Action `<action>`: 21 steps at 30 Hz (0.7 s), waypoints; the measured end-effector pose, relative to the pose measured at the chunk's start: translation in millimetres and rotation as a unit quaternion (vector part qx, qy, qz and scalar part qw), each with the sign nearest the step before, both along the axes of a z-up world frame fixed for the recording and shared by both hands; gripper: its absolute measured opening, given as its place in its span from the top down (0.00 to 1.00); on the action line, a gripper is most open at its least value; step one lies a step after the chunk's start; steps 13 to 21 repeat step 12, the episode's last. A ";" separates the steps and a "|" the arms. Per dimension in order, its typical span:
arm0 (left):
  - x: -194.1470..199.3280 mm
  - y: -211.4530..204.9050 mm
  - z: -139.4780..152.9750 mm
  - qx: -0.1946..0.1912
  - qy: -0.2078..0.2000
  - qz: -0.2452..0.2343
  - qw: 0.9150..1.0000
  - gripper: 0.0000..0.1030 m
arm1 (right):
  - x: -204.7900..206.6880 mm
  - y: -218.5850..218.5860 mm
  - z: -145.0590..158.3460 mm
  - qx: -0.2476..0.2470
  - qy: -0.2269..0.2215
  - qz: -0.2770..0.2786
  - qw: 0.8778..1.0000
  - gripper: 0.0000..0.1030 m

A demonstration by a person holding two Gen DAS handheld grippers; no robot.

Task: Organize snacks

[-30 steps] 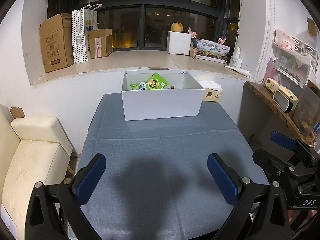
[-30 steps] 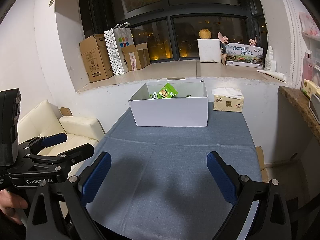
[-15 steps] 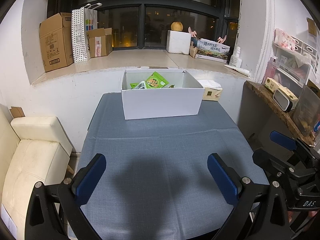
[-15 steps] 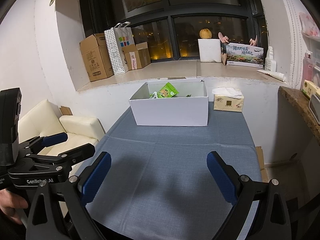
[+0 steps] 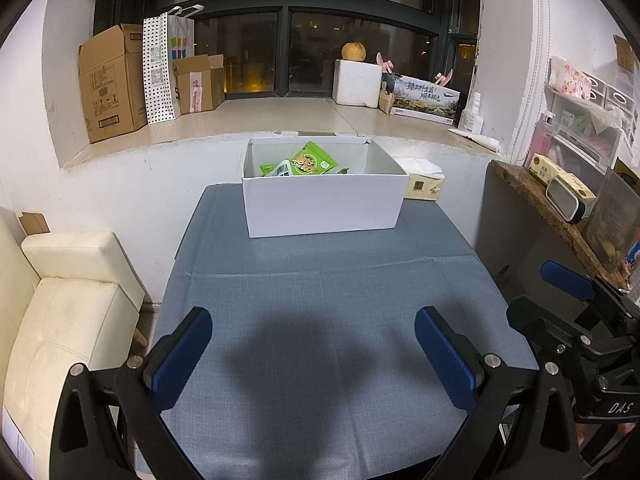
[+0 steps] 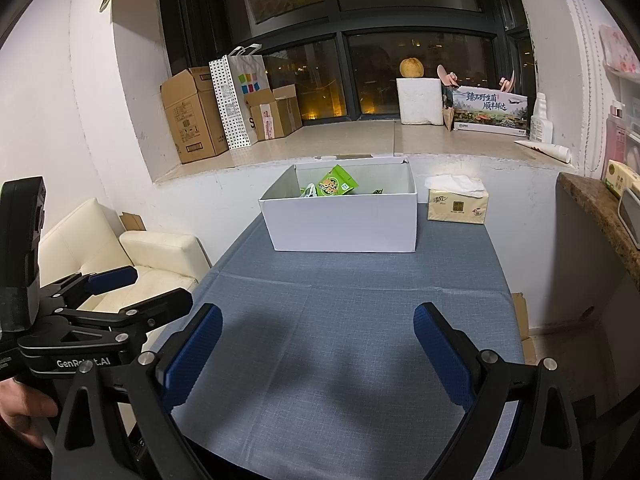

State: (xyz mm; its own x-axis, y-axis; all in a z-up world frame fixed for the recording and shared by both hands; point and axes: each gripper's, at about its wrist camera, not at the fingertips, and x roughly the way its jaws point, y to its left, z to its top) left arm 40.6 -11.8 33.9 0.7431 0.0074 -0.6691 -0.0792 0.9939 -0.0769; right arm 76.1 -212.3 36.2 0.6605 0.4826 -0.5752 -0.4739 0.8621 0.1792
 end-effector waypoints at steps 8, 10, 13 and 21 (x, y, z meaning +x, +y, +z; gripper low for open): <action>-0.8 -1.0 -0.5 -0.002 0.000 -0.003 1.000 0.00 | -0.2 -0.1 0.1 0.000 0.000 -0.001 1.000 0.04; -1.7 -2.1 -0.4 0.001 -0.004 -0.004 1.000 0.00 | -0.5 -0.7 0.4 0.001 0.000 -0.001 1.000 0.04; -2.4 -2.8 -0.4 0.004 -0.005 -0.004 1.000 0.00 | -1.0 -0.8 0.8 0.001 0.000 -0.002 1.000 0.04; -2.4 -2.8 -0.4 0.004 -0.005 -0.004 1.000 0.00 | -1.0 -0.8 0.8 0.001 0.000 -0.002 1.000 0.04</action>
